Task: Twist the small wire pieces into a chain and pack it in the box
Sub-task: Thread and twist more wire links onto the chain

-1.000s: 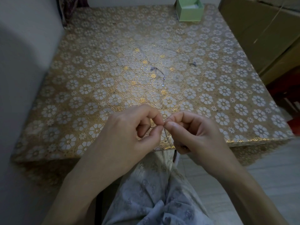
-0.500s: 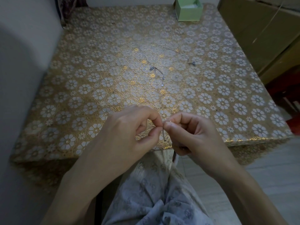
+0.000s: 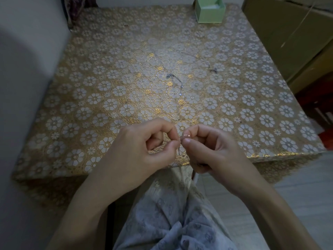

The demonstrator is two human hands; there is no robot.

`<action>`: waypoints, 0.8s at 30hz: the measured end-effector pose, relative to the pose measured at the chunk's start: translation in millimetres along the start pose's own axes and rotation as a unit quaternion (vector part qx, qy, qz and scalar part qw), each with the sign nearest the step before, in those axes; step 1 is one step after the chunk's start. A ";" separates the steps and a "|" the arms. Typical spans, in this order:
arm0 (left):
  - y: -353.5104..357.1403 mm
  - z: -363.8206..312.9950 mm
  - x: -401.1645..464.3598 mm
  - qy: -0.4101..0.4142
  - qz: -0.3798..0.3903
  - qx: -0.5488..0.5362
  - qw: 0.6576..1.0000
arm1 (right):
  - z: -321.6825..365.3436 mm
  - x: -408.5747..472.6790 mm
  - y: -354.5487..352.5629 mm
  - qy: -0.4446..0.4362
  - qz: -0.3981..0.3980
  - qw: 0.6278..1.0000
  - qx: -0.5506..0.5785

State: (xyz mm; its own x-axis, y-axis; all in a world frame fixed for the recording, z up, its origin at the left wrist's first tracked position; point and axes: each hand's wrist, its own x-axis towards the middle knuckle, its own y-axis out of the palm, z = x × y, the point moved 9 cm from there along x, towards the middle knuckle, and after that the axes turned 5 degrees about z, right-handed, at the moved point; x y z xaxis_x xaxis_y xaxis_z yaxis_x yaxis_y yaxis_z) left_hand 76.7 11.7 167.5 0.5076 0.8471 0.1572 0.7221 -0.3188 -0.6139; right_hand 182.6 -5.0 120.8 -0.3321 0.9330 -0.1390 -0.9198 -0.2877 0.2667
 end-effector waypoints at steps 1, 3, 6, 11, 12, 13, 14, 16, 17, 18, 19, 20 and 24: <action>0.0 0.1 0.0 -0.002 0.000 -0.008 1.000 | 0.4 0.4 0.5 -0.001 0.003 1.000 -0.003; -0.4 1.0 0.5 -0.009 -0.003 -0.026 1.000 | 1.2 1.4 1.8 -0.005 0.009 1.000 -0.015; 0.1 1.7 1.5 -0.012 0.000 -0.040 0.999 | 2.4 2.0 2.2 -0.013 0.011 0.999 -0.028; 3.9 0.4 1.4 -0.003 0.027 -0.039 0.999 | 4.1 1.0 1.0 -0.025 0.008 0.998 -0.054; 4.4 0.2 1.4 -0.001 0.030 -0.033 0.999 | 5.1 0.8 0.9 -0.030 0.008 0.998 -0.060; 4.8 0.1 1.4 0.002 0.031 -0.026 0.999 | 6.2 0.8 1.3 -0.035 0.008 0.997 -0.065; 4.9 0.3 1.5 0.003 0.031 -0.019 0.999 | 7.0 0.8 1.6 -0.039 0.010 0.997 -0.069; 4.9 1.2 1.3 0.003 0.034 -0.017 0.999 | 7.2 0.9 2.3 -0.043 0.015 0.996 -0.074; 5.3 1.4 1.1 0.004 0.036 -0.019 0.999 | 7.2 0.9 2.8 -0.044 0.017 0.996 -0.075; 5.8 1.4 0.7 0.004 0.039 -0.020 0.999 | 7.1 0.9 3.1 -0.045 0.019 0.996 -0.078; 6.6 1.3 0.7 0.005 0.042 -0.019 0.999 | 6.8 1.0 3.8 -0.045 0.021 0.996 -0.080; 7.0 1.0 0.4 0.006 0.043 -0.018 0.999 | 6.5 1.0 4.0 -0.046 0.024 0.996 -0.078; 4.0 4.1 0.1 -0.006 0.035 -0.032 0.999 | 0.8 0.7 0.3 -0.024 0.029 0.999 0.015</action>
State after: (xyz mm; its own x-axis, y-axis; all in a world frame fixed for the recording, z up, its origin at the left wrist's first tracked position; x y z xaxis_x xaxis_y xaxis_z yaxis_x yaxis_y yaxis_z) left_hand 77.7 12.2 162.0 0.5530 0.8264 0.1067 0.7139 -0.4038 -0.5721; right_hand 182.2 -4.3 121.5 -0.3738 0.9243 -0.0773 -0.8924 -0.3357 0.3015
